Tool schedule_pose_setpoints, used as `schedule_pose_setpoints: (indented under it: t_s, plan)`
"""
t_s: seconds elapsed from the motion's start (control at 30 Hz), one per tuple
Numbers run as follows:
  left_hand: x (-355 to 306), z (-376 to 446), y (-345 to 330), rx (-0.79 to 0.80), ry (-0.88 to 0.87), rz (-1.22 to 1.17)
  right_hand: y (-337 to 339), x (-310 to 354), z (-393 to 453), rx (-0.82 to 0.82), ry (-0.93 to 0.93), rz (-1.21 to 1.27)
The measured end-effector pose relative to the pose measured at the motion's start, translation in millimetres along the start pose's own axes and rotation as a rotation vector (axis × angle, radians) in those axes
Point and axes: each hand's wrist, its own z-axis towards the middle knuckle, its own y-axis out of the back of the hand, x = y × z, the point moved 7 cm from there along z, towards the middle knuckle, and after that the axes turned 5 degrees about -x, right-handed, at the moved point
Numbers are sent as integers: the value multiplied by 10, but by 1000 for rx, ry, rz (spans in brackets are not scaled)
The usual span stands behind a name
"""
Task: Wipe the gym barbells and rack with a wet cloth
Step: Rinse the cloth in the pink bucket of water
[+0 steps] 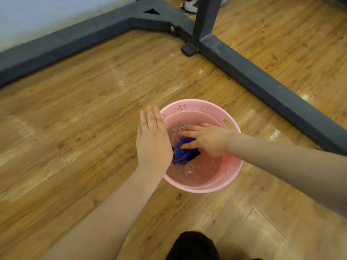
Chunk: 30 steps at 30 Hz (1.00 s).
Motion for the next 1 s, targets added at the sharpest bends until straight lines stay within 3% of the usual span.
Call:
schedule_pose_setpoints:
  t_s: [0.1,0.23,0.33,0.53,0.73,0.87,1.0]
  plan:
    - [5,6,1,-16,4,-16,-41,54,163,1,-160,224]
    - [12,8,-3,-13,6,-17,-219,256,387,78,-269,170]
    - [7,-1,-8,-14,6,-18,-171,212,476,-43,-352,150]
    - [20,12,-21,-20,9,-35,125,84,175,-321,-333,253]
    - [13,8,-14,-11,8,-50,262,-294,-294,-660,-485,1108]
    - [16,0,-2,-17,9,-66,100,-247,-330,-599,-509,1676]
    - [16,0,5,-20,11,-77,59,-77,-252,-377,-325,2167]
